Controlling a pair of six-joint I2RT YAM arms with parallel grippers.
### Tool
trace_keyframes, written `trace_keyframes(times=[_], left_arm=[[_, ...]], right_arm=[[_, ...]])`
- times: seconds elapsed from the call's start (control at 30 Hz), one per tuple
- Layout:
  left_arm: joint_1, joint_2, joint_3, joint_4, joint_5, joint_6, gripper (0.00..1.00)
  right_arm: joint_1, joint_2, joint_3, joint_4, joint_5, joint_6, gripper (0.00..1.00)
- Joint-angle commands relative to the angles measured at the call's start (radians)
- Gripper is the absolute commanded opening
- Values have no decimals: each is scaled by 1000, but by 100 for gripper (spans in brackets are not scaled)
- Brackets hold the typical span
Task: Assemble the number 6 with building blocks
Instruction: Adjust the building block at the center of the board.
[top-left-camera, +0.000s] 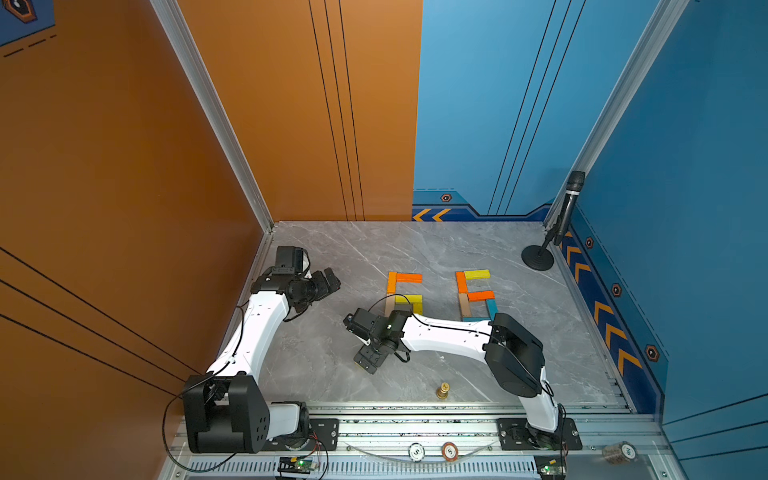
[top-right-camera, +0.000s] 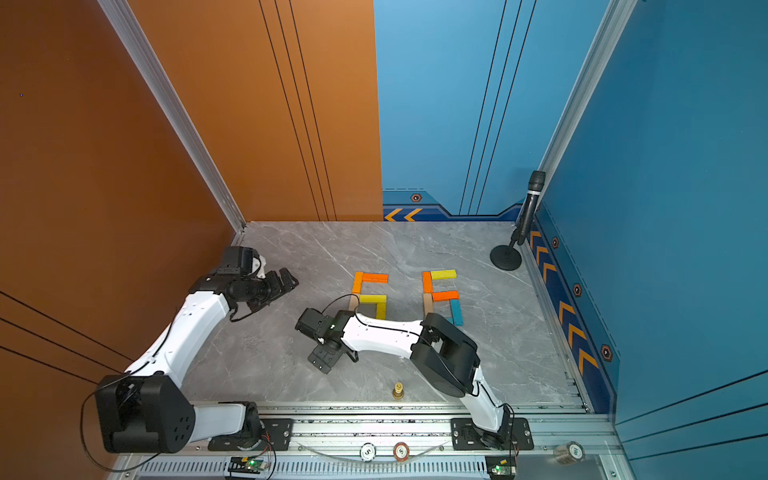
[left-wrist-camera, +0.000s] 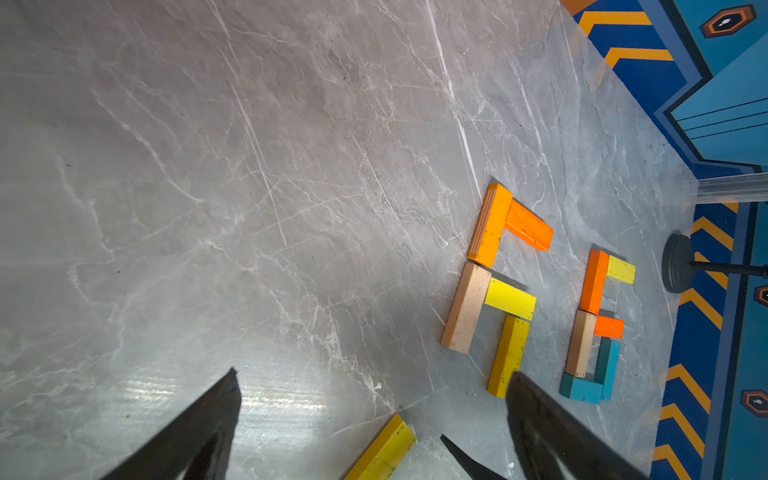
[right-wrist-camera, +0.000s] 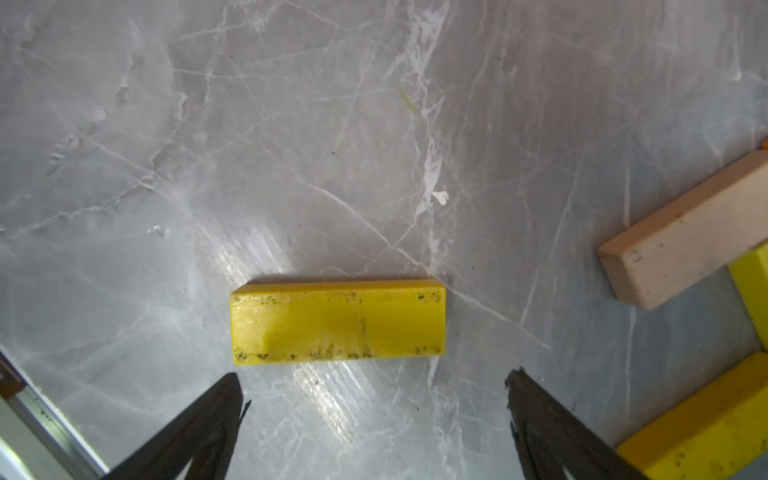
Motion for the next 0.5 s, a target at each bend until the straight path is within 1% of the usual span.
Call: trace_keyframes(times=[0.0, 0.47], left_arm=[[12, 11, -17, -6, -14, -7, 100], [18, 15, -16, -5, -7, -9, 100]], right_arm=[[4, 42, 56, -44, -16, -10, 99], [20, 110, 86, -58, -48, 35, 99]])
